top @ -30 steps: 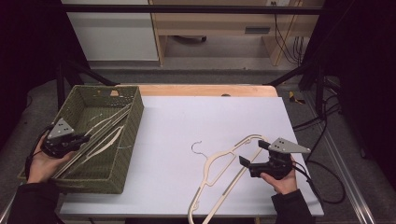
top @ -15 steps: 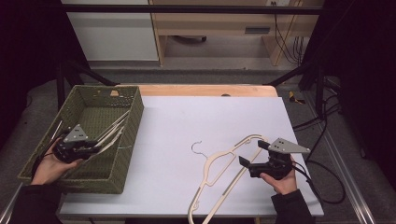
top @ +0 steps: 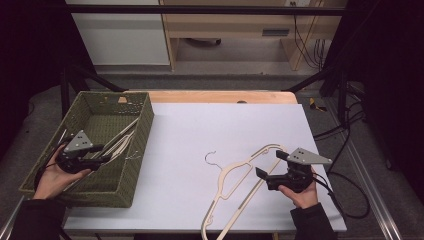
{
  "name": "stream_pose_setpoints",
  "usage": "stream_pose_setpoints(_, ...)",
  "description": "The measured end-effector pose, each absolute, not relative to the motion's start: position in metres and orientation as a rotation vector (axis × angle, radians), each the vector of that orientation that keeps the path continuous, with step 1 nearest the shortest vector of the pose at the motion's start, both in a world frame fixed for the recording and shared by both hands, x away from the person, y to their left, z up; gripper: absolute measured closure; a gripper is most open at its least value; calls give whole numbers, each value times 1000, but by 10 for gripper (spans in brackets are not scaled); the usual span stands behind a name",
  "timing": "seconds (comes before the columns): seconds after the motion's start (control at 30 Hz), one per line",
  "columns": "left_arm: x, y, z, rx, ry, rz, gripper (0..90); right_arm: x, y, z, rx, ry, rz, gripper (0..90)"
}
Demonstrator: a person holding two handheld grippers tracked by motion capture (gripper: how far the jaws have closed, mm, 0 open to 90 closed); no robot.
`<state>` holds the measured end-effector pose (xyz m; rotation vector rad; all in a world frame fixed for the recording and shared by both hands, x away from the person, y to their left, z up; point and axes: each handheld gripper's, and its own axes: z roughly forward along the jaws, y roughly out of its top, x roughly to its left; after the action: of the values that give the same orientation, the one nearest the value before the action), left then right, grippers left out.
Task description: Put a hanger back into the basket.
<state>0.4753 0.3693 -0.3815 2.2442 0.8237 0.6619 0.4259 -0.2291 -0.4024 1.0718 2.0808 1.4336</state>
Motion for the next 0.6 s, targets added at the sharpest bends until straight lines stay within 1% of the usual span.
stream_pose_setpoints(0.07,474,367,-374,2248,813,683,497,426,-229,-402,1066,2085,1434,49)
stream_pose_setpoints(0.3,465,349,-362,2136,801,711,452,425,-229,-401,1067,2075,1435,49)
stream_pose_setpoints(0.5,456,338,-351,1960,835,675,340,426,-228,-401,1057,2075,1435,49)
stream_pose_setpoints(0.6,451,333,-347,1895,843,672,300,426,-228,-401,1056,2074,1438,50)
